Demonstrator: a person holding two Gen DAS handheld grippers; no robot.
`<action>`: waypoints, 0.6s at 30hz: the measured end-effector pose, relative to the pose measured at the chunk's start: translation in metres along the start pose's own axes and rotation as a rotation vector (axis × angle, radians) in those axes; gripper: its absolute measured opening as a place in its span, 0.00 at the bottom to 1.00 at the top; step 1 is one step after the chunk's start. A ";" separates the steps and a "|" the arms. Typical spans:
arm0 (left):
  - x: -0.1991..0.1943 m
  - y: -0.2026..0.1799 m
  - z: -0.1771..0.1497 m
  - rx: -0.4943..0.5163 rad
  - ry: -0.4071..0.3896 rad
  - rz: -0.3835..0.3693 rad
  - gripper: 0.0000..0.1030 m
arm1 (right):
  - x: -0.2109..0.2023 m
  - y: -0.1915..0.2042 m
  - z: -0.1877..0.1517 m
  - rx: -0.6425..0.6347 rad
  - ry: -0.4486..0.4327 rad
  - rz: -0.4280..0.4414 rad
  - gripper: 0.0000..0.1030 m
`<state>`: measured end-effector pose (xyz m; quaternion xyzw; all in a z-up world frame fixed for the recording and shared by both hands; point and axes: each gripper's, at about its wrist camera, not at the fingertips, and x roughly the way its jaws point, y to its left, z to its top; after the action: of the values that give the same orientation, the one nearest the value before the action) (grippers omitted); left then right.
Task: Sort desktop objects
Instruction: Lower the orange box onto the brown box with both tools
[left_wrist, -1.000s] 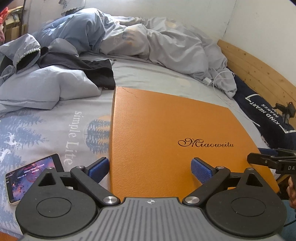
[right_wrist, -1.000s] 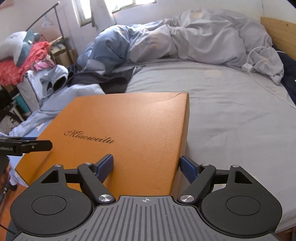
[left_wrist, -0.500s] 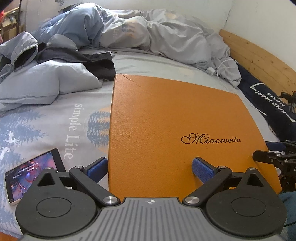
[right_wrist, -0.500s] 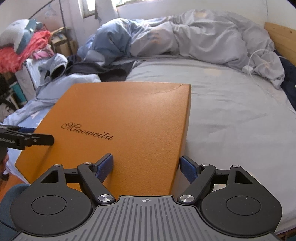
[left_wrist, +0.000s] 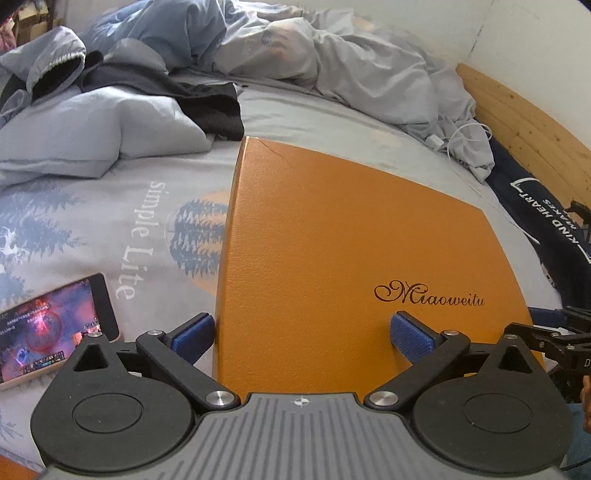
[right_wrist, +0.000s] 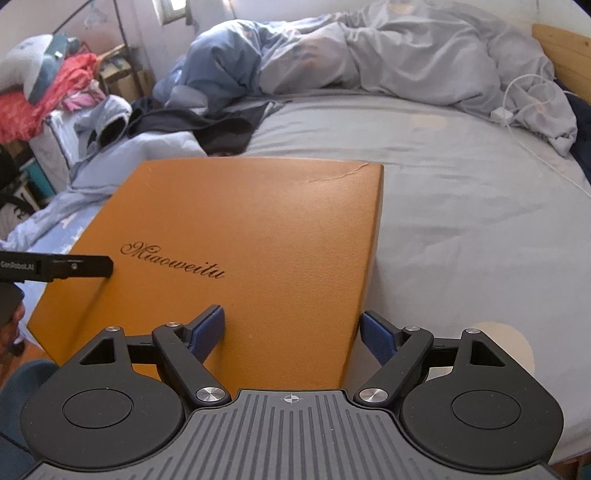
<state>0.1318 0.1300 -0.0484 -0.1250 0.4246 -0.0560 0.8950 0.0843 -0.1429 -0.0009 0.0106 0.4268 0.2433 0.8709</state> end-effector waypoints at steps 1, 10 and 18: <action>0.000 0.000 0.000 0.001 0.000 0.001 0.97 | 0.000 0.000 0.000 -0.001 0.002 0.002 0.81; -0.004 -0.003 0.004 0.018 -0.050 0.034 0.98 | -0.004 0.006 0.011 -0.064 -0.027 -0.031 0.82; -0.017 -0.010 0.030 0.055 -0.174 0.048 0.97 | 0.004 0.015 0.043 -0.134 -0.078 -0.031 0.85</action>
<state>0.1442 0.1287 -0.0153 -0.0944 0.3464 -0.0350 0.9327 0.1123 -0.1193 0.0269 -0.0450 0.3754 0.2571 0.8893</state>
